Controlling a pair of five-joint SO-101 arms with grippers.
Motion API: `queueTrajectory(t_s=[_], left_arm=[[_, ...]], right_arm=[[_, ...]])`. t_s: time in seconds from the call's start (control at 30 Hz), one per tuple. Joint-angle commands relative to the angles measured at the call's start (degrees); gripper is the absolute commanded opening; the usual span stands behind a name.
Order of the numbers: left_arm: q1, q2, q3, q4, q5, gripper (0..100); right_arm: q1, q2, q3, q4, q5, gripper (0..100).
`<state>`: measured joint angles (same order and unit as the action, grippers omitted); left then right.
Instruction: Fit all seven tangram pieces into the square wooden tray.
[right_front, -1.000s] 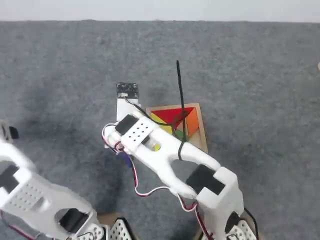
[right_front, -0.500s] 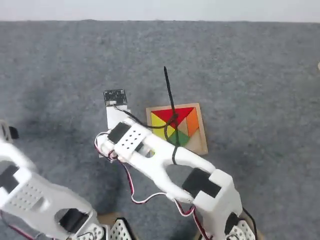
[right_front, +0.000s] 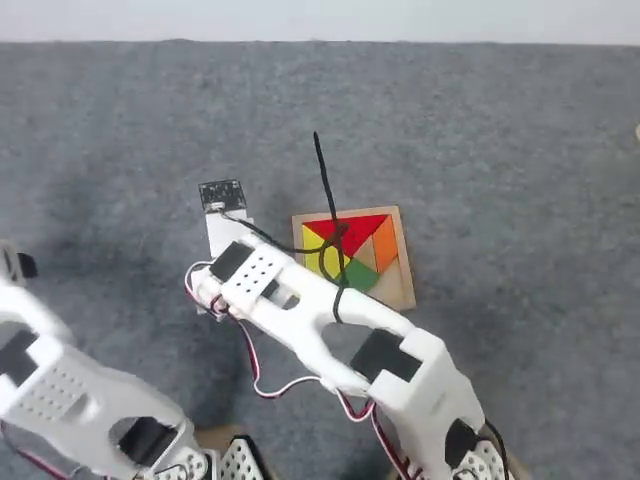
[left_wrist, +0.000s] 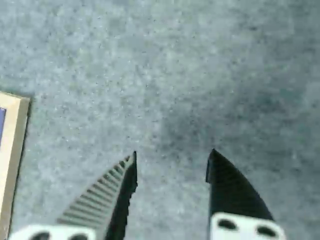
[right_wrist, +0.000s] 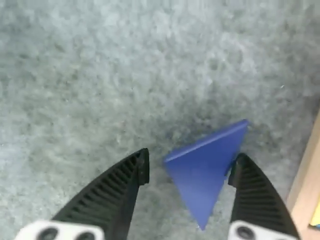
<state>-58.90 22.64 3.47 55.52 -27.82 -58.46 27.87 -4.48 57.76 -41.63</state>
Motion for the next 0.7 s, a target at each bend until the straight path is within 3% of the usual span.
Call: queueTrajectory(t_s=[0.0, 0.67], left_arm=[[0.09, -0.53, -2.51, -0.79, -0.26, 23], [0.00, -0.97, -2.51, -0.70, -0.26, 23]], right_arm=[[1.89, -0.92, -2.90, 0.92, -2.64, 25.6], [1.63, 3.12, -0.88, 1.80, -3.08, 25.6]])
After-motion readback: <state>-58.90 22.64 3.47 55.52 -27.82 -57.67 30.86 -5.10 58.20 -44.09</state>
